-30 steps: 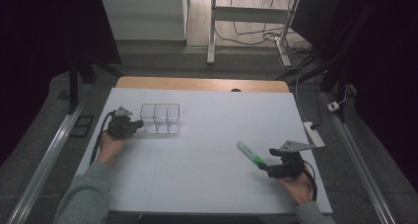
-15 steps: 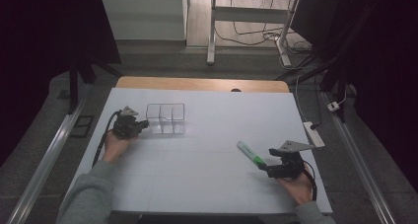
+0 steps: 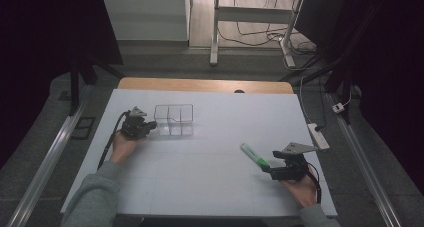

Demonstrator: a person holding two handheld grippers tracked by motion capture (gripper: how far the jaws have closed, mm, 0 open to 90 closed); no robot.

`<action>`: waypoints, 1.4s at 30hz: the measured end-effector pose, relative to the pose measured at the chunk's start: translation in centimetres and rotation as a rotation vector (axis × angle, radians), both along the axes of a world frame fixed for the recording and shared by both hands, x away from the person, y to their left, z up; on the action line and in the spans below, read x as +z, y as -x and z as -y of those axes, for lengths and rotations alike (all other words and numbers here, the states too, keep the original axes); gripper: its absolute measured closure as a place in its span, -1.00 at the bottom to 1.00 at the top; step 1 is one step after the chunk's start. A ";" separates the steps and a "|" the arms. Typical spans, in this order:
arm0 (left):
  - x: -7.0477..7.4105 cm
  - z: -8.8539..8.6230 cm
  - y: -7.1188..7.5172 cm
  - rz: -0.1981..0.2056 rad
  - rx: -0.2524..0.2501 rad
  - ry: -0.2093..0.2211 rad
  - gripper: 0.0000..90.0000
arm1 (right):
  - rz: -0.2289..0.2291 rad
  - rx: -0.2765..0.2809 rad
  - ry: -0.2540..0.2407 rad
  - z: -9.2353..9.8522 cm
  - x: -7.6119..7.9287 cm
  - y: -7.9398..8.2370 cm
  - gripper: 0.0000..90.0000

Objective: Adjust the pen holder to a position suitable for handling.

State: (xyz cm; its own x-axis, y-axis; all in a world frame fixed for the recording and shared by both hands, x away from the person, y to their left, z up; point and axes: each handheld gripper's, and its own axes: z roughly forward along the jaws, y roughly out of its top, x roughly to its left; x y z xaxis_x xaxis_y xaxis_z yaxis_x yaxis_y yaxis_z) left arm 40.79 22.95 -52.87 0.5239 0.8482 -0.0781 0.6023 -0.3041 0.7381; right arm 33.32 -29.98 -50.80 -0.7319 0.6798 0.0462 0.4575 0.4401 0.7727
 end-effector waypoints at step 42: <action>0.6 5.9 -1.9 0.025 -0.093 0.008 0.97 | -0.008 0.003 -0.003 -0.1 -0.1 0.0 -0.50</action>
State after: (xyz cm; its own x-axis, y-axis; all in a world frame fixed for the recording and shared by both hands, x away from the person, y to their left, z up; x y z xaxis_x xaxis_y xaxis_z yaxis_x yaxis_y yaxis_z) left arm 42.70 17.09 -52.31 0.6021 0.7953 -0.0702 0.5529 -0.3519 0.7553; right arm 33.29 -29.89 -50.94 -0.7338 0.6773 0.0537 0.4620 0.4394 0.7704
